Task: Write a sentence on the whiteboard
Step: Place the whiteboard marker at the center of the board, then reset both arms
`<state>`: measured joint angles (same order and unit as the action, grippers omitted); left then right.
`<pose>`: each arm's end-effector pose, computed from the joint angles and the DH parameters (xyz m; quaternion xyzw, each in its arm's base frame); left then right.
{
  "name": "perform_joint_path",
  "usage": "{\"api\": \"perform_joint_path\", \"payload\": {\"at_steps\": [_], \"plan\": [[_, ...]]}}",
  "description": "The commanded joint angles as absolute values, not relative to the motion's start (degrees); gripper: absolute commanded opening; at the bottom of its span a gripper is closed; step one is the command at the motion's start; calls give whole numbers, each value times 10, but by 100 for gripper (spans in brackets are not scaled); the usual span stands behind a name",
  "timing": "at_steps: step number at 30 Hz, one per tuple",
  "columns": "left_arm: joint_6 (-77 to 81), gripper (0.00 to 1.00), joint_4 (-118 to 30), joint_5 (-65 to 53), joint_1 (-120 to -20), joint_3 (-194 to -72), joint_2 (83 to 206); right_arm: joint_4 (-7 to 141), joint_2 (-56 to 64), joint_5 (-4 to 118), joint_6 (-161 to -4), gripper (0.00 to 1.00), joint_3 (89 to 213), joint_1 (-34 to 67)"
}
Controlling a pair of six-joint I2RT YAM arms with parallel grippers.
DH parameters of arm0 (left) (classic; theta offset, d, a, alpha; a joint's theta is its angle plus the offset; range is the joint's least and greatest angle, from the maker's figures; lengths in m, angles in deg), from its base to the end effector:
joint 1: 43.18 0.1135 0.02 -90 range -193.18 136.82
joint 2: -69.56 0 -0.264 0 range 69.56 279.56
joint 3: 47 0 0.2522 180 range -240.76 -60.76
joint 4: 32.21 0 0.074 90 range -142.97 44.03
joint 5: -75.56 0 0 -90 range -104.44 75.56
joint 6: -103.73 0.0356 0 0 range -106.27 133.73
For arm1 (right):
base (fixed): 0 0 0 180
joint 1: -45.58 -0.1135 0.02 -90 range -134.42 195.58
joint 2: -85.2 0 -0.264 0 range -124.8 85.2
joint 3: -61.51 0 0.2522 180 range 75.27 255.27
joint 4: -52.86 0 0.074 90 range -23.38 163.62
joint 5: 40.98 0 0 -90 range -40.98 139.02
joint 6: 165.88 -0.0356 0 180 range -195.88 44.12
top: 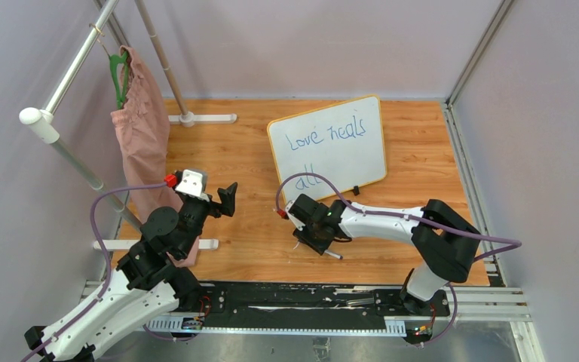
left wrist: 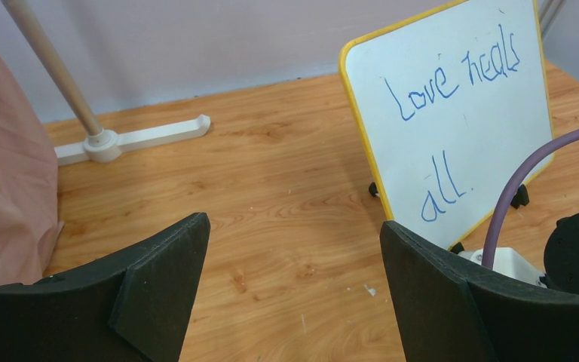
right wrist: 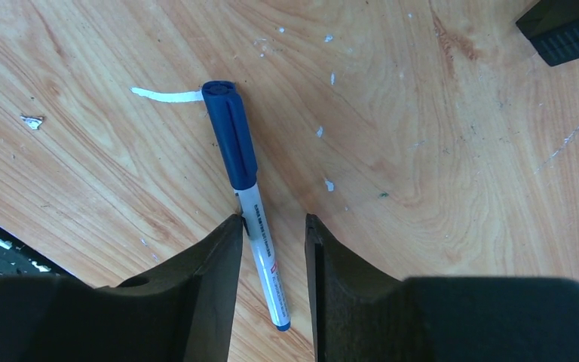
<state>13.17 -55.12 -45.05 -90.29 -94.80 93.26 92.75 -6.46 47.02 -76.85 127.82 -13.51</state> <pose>0.0903 -0.0705 0.3248 0.0935 0.6945 -0.1095 0.7049 0.1559 0.2580 0.1699 -0.4711 0.8555 0.0925 0.1941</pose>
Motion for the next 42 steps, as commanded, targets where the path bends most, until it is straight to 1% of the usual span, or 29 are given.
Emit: {"api": "perform_joint_path", "payload": {"at_steps": [1,12,17,20,22,25,27,30,33,35,38,40,42], "plan": [[136,89,-534,-447,-906,-944,936,922,-56,466,-782,41,1264,-128],[136,89,-535,-448,-907,-946,938,948,6,454,-791,52,1287,-127],[136,90,-536,-448,-906,-945,939,960,70,423,-801,54,1304,-127],[136,93,-538,-447,-906,-948,946,931,134,356,-816,51,1295,-127],[131,100,-543,-454,-906,-953,954,886,176,295,-839,52,1272,-128],[124,100,-546,-460,-906,-955,967,819,231,173,-892,52,1239,-128],[112,100,-545,-462,-906,-958,979,782,260,115,-917,54,1218,-127],[42,100,-553,-495,-906,-973,1008,743,290,74,-928,59,1201,-126],[-79,100,-612,-505,-907,-1021,1063,768,312,36,-953,65,1222,-127],[-178,100,-669,-528,-906,-1054,1097,759,338,32,-955,72,1222,-127],[-277,100,-726,-526,-907,-1074,1117,710,388,61,-895,80,1203,-123],[-351,100,-754,-549,-906,-1070,1111,710,397,68,-880,82,1211,-115],[-340,100,-754,-542,-907,-1076,1105,743,389,54,-880,83,1238,-100]]}}
